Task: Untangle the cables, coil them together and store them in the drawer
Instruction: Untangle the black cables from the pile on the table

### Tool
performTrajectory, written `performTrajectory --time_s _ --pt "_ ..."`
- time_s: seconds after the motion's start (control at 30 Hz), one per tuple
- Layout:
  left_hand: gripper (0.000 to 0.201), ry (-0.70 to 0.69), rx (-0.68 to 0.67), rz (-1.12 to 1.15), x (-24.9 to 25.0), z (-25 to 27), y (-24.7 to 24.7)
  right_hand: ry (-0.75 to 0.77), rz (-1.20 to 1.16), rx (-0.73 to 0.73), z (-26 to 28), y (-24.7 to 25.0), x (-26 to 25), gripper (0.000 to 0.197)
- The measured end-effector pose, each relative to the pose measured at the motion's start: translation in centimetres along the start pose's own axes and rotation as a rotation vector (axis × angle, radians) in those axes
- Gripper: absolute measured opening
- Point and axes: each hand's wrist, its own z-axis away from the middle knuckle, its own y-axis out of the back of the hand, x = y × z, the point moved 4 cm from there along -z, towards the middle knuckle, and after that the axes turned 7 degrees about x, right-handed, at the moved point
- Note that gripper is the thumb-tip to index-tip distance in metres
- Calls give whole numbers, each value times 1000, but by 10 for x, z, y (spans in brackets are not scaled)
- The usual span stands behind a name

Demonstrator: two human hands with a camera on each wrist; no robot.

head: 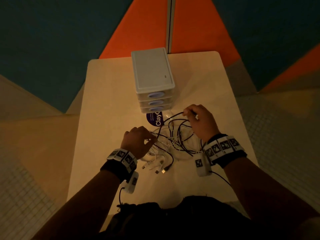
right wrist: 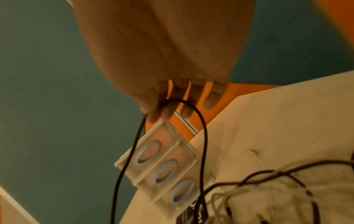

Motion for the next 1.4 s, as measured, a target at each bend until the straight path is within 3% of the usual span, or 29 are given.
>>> performTrajectory --time_s 0.07,0.13,0.23,0.3,0.4,0.47,0.6,0.67,0.77,0.87,1.0,1.13,1.27,1.4 --pt "22 -13 38 26 1 2 3 -69 93 -131 -1 -4 11 23" --pt "15 -29 71 49 6 4 6 -47 229 -192 2 -4 11 18" --pt "13 -105 90 11 15 8 7 214 271 -194 6 -3 -20 53" --pt "15 -140 94 6 19 10 7 406 255 -299 13 -15 -48 58" --pt "29 -138 89 35 19 12 6 489 512 -513 23 -48 -62 40" --pt "24 -115 78 36 15 14 5 474 673 -582 22 -58 -60 31" --pt "26 -4 -6 67 11 17 5 478 671 -663 16 -55 -62 28" --pt "34 54 -91 47 7 15 3 487 598 -596 11 -48 -63 25" --pt "40 94 -166 41 -3 17 -4 474 466 -379 -2 -28 -67 23" --pt "34 133 -169 64 -14 24 -12 430 359 -215 -12 -6 -67 24" --pt "33 123 -137 148 -16 29 -16 391 364 -120 -17 10 -59 27" --pt "55 6 -67 241 -10 28 -13 312 285 -125 -16 11 -52 32" --pt "60 -68 65 259 -4 24 -4 252 182 -112 -13 10 -50 29" --pt "38 -34 192 458 -2 23 12 200 98 -225 -6 14 -54 36"
